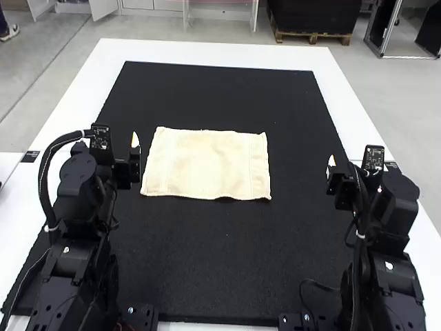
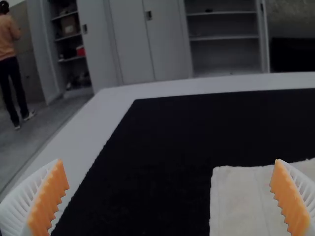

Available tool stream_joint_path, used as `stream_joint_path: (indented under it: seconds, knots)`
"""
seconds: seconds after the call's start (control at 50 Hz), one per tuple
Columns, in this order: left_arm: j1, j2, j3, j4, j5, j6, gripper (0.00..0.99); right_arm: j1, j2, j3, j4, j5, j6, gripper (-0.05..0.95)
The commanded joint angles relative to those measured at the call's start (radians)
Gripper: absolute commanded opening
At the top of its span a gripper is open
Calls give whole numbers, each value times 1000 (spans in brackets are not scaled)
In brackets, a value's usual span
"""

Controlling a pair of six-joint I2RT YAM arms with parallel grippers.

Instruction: Fold the towel.

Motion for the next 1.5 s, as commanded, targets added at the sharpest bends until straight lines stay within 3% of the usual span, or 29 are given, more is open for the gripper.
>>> stream_joint_path:
  seconds: [0.0, 0.04, 0.1, 0.18, 0.28, 0.4, 0.46, 0.68, 0.72, 0.9, 1.08, 1.22, 1.34, 1.48]
  knots:
    - [1, -8, -4, 4, 13, 11, 966, -7, -8, -6, -4, -13, -63, 908]
    - [1, -8, -4, 13, 13, 33, 966, -7, -8, -6, 9, -13, -140, 905]
    - [1, -8, -4, 76, 13, 103, 962, -8, -8, -6, 29, -11, -210, 903]
    - [4, -8, -4, 178, 13, 100, 962, -21, -8, -6, 96, 37, -238, 902]
    - [11, -8, 9, 297, -13, 99, 962, -36, -8, -6, 254, 90, -302, 907]
    - [11, -8, 26, 347, -24, 77, 962, -65, -8, -6, 449, 95, -329, 907]
    - [11, -8, 30, 356, -21, 57, 962, -84, -8, -6, 495, 98, -255, 902]
    - [-3, 54, 151, 381, -10, 40, 964, -156, 22, 116, 438, 46, 18, 897]
    - [-7, 109, 205, 393, -10, 11, 964, -160, 65, 179, 409, 40, 83, 897]
    - [-3, 446, 466, 404, 31, -90, 964, -166, 426, 415, 426, 30, 201, 898]
    - [28, 764, 624, 485, 33, -104, 962, -156, 799, 642, 437, 23, 256, 898]
    - [34, 923, 727, 524, -13, -101, 952, -96, 1007, 763, 435, 20, 251, 897]
    - [37, 1011, 771, 542, -58, -49, 928, -27, 1118, 795, 463, 53, 227, 895]
    - [53, 1100, 783, 505, -58, -42, 936, 41, 1198, 803, 524, 115, 179, 895]
